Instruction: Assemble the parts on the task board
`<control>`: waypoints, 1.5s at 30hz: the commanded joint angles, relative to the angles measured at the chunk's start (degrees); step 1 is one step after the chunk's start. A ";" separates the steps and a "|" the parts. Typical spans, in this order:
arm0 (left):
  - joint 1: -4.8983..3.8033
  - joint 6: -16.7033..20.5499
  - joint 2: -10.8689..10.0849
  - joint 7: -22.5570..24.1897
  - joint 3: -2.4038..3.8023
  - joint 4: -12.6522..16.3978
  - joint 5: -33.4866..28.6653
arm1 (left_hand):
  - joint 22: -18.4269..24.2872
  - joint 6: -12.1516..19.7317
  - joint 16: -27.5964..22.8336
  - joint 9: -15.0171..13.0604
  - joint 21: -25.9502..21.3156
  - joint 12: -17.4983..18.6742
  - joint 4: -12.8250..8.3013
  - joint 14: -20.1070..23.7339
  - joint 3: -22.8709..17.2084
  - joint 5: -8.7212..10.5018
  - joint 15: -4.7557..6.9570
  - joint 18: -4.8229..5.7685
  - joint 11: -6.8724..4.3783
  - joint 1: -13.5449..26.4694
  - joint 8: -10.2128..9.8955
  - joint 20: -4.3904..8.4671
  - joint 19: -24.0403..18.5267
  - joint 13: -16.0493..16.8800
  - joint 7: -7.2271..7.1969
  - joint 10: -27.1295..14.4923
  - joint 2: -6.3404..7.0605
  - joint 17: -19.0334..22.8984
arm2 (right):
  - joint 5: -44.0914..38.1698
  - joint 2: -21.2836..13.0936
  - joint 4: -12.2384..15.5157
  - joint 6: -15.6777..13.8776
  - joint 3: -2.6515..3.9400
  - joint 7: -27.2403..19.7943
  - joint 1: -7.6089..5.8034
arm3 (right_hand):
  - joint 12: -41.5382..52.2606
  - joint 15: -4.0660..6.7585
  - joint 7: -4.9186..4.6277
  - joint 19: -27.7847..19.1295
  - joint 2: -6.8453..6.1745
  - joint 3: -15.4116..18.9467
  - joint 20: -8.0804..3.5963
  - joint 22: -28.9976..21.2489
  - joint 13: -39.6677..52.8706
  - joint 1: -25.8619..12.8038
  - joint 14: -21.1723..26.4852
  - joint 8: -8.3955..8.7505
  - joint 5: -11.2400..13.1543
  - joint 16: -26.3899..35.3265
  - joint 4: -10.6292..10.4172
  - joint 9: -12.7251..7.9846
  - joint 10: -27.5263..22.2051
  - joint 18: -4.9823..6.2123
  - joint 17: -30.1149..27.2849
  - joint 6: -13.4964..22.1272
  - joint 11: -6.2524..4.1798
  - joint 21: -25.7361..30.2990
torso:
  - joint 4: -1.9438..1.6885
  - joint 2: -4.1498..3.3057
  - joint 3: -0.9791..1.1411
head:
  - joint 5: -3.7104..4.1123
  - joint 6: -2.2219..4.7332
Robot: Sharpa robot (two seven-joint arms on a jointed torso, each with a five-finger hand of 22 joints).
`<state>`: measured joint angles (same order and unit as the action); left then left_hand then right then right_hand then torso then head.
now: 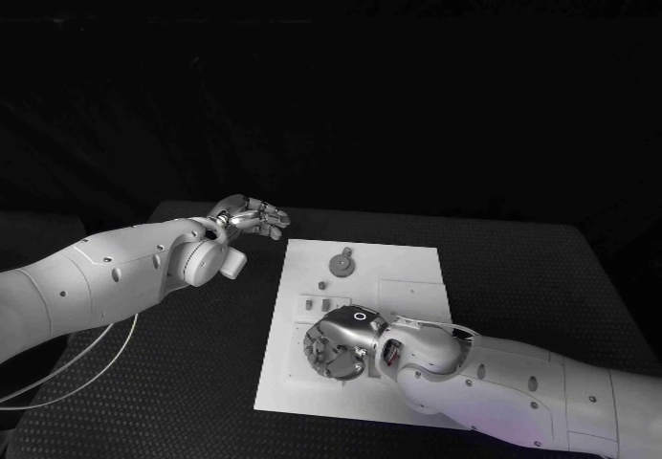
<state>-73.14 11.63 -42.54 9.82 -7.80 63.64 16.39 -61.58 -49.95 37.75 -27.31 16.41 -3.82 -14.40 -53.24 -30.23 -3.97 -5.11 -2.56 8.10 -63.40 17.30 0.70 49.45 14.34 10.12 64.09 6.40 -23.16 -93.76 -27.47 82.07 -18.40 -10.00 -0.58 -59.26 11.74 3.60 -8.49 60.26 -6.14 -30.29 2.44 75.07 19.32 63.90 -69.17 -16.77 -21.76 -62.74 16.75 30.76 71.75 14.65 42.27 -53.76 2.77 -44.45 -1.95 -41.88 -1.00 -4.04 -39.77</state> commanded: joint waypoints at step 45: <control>-0.12 -0.76 0.36 1.02 0.01 -1.02 -0.54 | -0.11 0.27 -0.65 0.12 -0.45 -0.22 0.07 -0.46 0.38 0.37 0.07 0.01 -0.09 -0.15 0.36 -0.05 0.56 -0.16 0.00 0.40 -0.20 -0.41 | 35.46 -15.81 6.61 8.79 1.75 0.43 -9.46 | 21.72 2.00 1.52 0.15 -0.42 2.07 -0.58 1.07 29.03 -6.69 0.43 -0.38 0.12 -8.07 -1.77 0.99 -2.92 0.35 0.83 0.20 -1.90 -2.72 | 0.42 0.38 -0.14 | 1.35 1.58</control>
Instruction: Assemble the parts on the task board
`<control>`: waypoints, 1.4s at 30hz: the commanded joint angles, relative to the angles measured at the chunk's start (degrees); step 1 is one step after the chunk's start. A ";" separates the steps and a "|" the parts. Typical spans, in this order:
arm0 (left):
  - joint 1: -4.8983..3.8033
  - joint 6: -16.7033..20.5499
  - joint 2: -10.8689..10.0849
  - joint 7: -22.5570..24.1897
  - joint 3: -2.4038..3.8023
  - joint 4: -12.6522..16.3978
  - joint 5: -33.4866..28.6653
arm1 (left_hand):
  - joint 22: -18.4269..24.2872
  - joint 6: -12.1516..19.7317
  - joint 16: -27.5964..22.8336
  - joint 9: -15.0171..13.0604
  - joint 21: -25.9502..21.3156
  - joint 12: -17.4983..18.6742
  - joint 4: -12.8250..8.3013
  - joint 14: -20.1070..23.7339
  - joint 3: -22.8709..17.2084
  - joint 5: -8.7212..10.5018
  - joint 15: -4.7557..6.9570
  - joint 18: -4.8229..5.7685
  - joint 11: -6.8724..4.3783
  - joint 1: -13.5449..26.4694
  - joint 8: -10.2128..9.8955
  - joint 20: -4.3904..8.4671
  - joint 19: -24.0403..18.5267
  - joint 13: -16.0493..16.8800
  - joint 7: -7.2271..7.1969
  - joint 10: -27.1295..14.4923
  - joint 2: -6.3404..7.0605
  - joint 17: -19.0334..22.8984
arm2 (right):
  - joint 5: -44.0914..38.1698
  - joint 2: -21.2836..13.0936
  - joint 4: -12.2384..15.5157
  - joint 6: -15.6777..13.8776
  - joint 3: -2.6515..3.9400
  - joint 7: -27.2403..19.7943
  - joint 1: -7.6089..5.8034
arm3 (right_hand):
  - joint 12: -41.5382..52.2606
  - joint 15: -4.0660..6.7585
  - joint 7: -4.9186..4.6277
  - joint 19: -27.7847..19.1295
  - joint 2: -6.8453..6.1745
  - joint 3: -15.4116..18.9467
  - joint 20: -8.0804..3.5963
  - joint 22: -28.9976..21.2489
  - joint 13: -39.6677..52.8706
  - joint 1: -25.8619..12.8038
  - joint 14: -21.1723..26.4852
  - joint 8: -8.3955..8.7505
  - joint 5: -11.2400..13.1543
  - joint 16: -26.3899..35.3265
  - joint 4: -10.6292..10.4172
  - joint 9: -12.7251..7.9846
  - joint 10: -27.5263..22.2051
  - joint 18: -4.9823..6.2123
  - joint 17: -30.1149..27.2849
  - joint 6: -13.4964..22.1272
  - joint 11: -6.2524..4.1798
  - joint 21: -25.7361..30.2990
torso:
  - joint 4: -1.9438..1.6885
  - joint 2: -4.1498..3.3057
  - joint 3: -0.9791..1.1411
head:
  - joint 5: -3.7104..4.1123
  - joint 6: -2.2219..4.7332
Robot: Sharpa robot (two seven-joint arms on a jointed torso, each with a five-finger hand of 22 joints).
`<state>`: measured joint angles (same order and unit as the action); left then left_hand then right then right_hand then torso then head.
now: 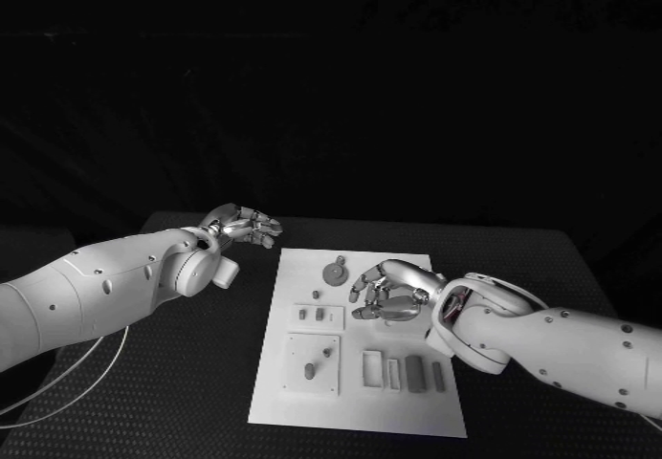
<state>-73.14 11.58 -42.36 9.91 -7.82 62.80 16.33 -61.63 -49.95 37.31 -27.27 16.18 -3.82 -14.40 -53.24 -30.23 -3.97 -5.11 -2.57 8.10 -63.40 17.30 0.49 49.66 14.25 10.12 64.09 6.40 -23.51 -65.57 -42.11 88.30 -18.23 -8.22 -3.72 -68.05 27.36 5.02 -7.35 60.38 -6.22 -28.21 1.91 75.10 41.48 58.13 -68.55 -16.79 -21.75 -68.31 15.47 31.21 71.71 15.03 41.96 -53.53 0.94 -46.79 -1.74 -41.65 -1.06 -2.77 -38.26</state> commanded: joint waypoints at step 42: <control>-0.09 -1.45 0.46 2.20 -0.03 -0.36 -2.27 | -0.22 0.81 -1.76 0.47 -0.91 -0.19 2.65 -0.53 2.73 0.46 0.01 -0.03 -0.05 4.17 0.16 0.12 0.22 -0.45 0.19 0.26 0.73 -1.97 | 10.65 -12.19 4.88 28.27 -3.48 29.36 -3.00 | 34.45 2.57 2.35 6.37 -1.81 -2.46 -4.73 0.89 26.68 -16.16 -4.42 -0.80 0.15 -16.10 -12.55 6.97 -4.73 -0.03 11.40 -2.68 -2.38 -4.65 | 0.07 0.21 -0.10 | 0.94 -0.97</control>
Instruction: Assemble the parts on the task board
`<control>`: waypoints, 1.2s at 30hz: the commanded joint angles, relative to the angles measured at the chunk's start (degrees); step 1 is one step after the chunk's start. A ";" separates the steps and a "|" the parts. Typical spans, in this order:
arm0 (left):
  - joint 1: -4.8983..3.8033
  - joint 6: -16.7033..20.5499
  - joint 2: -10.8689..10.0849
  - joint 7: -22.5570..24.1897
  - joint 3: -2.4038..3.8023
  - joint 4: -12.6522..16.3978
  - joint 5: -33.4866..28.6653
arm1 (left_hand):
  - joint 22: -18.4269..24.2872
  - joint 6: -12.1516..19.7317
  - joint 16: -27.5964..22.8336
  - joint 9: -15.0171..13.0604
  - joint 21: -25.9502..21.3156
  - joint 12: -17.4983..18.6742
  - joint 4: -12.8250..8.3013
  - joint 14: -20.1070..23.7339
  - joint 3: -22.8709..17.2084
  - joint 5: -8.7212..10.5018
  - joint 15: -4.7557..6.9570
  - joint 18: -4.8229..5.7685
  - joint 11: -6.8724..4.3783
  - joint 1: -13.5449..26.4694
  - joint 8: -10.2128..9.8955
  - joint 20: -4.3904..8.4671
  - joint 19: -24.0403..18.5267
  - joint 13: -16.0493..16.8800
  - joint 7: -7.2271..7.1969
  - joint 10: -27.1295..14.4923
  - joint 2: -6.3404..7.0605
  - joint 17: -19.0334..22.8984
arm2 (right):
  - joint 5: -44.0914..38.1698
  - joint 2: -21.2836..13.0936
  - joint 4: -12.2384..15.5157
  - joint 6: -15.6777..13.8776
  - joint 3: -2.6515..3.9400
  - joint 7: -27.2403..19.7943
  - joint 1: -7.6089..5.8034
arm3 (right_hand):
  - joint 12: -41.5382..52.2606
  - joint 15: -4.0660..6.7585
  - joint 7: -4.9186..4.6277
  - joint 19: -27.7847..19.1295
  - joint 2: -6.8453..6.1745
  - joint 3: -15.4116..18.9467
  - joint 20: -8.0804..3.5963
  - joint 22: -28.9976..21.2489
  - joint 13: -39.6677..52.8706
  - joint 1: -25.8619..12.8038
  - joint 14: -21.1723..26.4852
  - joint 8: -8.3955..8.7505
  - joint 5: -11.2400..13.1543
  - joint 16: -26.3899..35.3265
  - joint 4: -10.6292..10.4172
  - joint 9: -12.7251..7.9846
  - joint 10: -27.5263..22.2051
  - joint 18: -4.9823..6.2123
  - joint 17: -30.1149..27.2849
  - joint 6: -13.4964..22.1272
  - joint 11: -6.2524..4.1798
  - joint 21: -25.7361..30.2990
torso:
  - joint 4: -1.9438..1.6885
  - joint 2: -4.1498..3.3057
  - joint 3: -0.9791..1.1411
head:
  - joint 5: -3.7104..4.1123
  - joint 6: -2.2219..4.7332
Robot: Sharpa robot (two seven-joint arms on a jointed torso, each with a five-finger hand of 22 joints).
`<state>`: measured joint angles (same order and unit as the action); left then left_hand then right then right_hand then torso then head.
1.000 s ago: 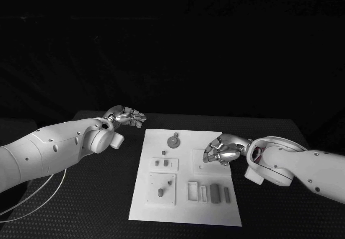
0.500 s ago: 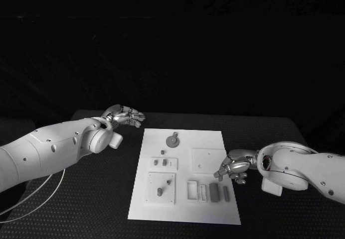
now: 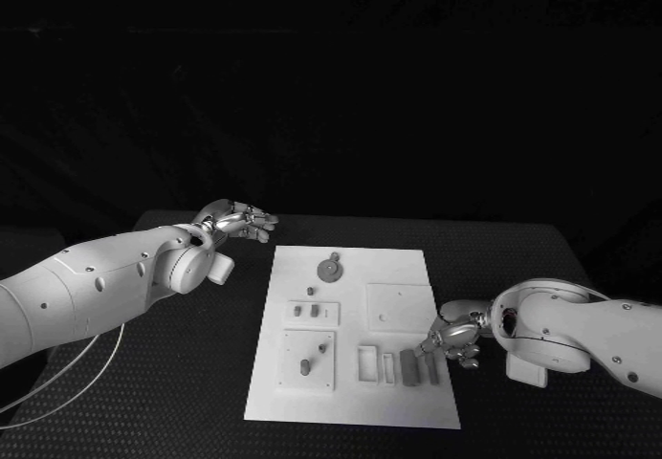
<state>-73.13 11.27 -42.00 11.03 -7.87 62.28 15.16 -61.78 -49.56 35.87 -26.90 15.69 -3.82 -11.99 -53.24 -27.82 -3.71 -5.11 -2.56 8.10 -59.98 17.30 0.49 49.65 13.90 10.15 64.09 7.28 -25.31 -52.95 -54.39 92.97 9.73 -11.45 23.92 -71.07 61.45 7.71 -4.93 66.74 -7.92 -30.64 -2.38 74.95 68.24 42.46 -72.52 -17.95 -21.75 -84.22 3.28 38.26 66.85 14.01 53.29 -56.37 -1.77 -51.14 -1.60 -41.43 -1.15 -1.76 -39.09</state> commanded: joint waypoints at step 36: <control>-0.10 -2.16 0.18 1.17 0.02 0.32 -1.67 | 0.12 0.69 -1.78 0.42 -1.35 -0.16 2.37 -0.56 3.92 0.50 0.01 -0.28 -0.08 5.95 0.09 0.12 0.19 -0.49 0.14 0.09 -0.93 -1.86 | -4.38 6.93 -2.74 -2.60 -2.37 4.14 2.06 | 0.76 -1.23 -1.25 -0.57 -4.18 -2.37 -0.35 1.09 -0.45 -1.36 0.71 3.15 0.24 0.29 -3.57 -1.76 -0.80 0.99 -0.93 2.31 1.48 -0.56 | -0.07 -0.04 0.01 | -0.39 -0.98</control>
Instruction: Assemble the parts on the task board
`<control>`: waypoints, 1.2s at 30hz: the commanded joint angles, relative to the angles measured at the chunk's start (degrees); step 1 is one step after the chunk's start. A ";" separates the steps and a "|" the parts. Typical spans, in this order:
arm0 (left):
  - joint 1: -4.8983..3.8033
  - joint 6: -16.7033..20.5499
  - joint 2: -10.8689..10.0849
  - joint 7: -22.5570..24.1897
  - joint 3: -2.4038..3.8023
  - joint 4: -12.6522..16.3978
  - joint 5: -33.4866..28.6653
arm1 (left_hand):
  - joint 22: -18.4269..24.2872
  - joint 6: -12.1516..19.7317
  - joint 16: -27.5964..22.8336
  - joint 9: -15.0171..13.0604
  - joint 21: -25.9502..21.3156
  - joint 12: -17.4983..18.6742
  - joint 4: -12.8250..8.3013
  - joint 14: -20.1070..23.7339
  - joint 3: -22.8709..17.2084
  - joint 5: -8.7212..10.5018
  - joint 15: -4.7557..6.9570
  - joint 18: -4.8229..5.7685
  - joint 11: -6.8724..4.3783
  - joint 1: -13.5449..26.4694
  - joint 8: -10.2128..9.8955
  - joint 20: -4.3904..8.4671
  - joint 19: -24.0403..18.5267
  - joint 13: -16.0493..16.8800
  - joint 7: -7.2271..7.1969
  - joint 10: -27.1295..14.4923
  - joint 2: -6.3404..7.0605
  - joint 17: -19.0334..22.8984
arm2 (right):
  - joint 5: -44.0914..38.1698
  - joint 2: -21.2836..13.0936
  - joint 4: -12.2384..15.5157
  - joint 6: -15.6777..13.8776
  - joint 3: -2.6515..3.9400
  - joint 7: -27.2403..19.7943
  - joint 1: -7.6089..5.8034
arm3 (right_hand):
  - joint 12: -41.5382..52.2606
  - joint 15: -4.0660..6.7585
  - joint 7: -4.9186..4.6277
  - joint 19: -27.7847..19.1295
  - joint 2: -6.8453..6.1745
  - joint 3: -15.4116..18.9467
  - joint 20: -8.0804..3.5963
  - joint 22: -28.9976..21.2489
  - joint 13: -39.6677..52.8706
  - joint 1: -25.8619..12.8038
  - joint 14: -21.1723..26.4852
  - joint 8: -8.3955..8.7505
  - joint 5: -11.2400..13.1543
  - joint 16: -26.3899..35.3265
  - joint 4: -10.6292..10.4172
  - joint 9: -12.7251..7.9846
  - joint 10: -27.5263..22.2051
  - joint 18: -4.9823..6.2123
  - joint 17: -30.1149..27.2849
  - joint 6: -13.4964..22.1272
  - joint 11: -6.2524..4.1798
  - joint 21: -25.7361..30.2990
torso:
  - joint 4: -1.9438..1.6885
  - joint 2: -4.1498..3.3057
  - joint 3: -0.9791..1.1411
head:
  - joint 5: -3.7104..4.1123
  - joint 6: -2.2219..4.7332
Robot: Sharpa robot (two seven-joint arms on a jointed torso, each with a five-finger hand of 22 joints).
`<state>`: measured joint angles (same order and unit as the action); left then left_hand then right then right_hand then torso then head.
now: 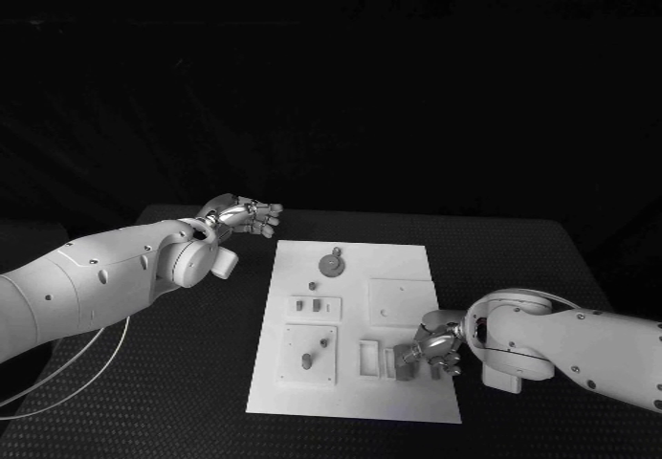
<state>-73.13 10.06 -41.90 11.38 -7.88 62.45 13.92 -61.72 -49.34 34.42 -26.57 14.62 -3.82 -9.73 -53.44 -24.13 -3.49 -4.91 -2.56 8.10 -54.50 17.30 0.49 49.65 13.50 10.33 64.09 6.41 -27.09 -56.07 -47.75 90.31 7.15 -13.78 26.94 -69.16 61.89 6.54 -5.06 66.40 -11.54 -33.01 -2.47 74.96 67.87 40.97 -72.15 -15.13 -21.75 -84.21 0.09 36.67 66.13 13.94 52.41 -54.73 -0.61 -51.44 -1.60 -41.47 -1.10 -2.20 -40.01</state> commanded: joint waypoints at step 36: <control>-0.10 -0.92 -0.19 0.67 0.02 0.28 -0.44 | 0.07 0.44 -0.48 0.11 -0.38 -0.18 0.14 -0.37 0.32 0.28 -0.19 -0.31 -0.09 0.54 0.11 0.11 0.19 -0.13 -0.05 0.10 -0.15 -0.26 | 0.89 0.88 0.02 -2.73 -0.21 2.71 0.50 | 1.39 0.55 -0.30 -1.06 8.26 2.65 -0.02 1.05 -1.07 2.27 -0.43 -0.47 0.19 -0.03 7.83 0.01 0.29 1.06 1.37 -2.75 -0.43 -1.69 | -0.01 0.04 -0.05 | 0.07 0.16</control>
<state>-73.13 9.85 -42.10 11.39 -7.89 62.58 13.84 -61.72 -49.34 34.20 -26.53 14.62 -3.82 -9.73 -53.43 -24.13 -3.49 -4.91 -2.56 8.10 -54.50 17.30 0.49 49.65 13.45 10.33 64.09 6.41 -27.30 -55.65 -46.69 90.37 5.12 -13.79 28.50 -68.90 62.96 6.73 -4.90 65.76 -4.20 -30.21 -2.65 74.96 66.80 42.57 -72.58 -15.44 -21.15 -84.21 7.72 36.49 66.37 13.33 53.72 -56.83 -0.82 -52.82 -1.63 -41.45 -1.17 -2.12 -39.86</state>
